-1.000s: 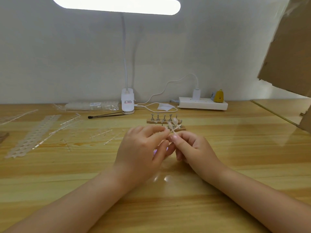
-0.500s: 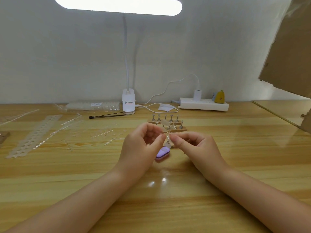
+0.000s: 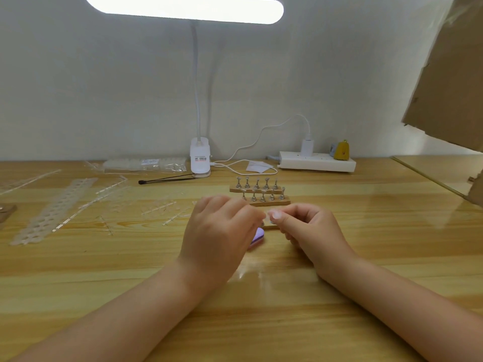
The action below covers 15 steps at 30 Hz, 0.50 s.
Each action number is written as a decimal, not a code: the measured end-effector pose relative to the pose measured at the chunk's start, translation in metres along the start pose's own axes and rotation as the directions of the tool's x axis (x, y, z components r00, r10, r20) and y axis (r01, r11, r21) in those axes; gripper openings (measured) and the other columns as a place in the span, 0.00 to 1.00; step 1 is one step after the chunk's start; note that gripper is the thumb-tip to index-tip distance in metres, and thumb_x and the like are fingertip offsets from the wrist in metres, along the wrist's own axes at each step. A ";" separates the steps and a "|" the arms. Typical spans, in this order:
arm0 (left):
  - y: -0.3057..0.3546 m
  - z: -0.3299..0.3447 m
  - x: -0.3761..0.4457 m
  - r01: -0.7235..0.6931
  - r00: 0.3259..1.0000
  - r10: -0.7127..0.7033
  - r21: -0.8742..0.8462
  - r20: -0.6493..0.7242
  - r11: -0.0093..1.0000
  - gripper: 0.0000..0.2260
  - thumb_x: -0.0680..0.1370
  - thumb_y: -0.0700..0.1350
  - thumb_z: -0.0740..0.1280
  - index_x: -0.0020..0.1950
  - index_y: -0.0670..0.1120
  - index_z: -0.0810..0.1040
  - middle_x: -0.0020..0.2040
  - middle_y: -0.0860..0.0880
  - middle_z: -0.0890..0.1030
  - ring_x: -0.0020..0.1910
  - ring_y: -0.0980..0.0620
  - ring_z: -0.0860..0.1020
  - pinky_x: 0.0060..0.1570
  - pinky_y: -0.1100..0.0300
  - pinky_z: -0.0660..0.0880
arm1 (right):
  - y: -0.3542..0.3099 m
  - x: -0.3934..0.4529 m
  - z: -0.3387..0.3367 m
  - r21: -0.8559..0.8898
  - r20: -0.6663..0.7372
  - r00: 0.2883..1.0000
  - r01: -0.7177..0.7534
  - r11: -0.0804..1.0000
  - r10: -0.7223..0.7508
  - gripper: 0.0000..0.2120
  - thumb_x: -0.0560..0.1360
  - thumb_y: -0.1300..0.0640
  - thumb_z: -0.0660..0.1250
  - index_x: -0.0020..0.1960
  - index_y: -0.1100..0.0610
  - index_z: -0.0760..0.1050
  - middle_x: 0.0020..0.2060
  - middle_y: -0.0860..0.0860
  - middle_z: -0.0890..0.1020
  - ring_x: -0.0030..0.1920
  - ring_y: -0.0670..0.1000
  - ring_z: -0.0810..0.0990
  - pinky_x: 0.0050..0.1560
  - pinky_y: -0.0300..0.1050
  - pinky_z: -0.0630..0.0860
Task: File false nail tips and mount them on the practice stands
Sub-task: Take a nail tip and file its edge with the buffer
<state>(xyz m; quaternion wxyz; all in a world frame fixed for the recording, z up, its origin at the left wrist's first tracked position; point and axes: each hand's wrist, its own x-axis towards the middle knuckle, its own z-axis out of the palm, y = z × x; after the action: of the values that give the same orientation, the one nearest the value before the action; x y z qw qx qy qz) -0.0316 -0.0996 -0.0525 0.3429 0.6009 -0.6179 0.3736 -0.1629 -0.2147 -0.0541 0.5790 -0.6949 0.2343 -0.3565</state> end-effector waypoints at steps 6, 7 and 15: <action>-0.002 -0.003 0.006 0.202 0.975 -0.194 -0.069 0.104 0.977 0.02 0.75 0.42 0.69 0.43 0.47 0.80 0.38 0.54 0.80 0.38 0.50 0.77 0.41 0.52 0.72 | -0.002 -0.002 0.002 -0.107 0.016 0.996 0.092 0.990 -0.091 0.05 0.72 0.56 0.73 0.38 0.54 0.81 0.25 0.43 0.78 0.27 0.38 0.73 0.30 0.29 0.68; -0.003 -0.004 0.008 0.331 0.935 -0.305 -0.140 0.181 0.933 0.02 0.75 0.42 0.70 0.43 0.48 0.80 0.38 0.57 0.80 0.37 0.53 0.76 0.41 0.54 0.72 | -0.001 -0.003 0.002 -0.204 0.023 0.986 0.167 0.965 -0.166 0.04 0.72 0.56 0.74 0.39 0.54 0.82 0.26 0.44 0.79 0.28 0.39 0.73 0.31 0.31 0.69; -0.031 -0.009 0.025 0.904 0.427 -0.615 -0.311 0.663 0.292 0.06 0.74 0.39 0.71 0.39 0.49 0.80 0.33 0.58 0.82 0.34 0.61 0.77 0.37 0.64 0.73 | 0.000 -0.006 0.001 -0.641 0.235 0.810 0.545 0.540 -0.537 0.02 0.73 0.62 0.73 0.42 0.58 0.82 0.32 0.49 0.77 0.33 0.46 0.72 0.35 0.36 0.68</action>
<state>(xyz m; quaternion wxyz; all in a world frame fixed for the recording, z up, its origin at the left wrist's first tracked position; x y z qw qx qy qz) -0.0016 -0.1041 -0.0245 0.5187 0.7331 -0.3832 -0.2160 -0.1656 -0.2096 -0.0559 0.1443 -0.8964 0.1194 -0.4017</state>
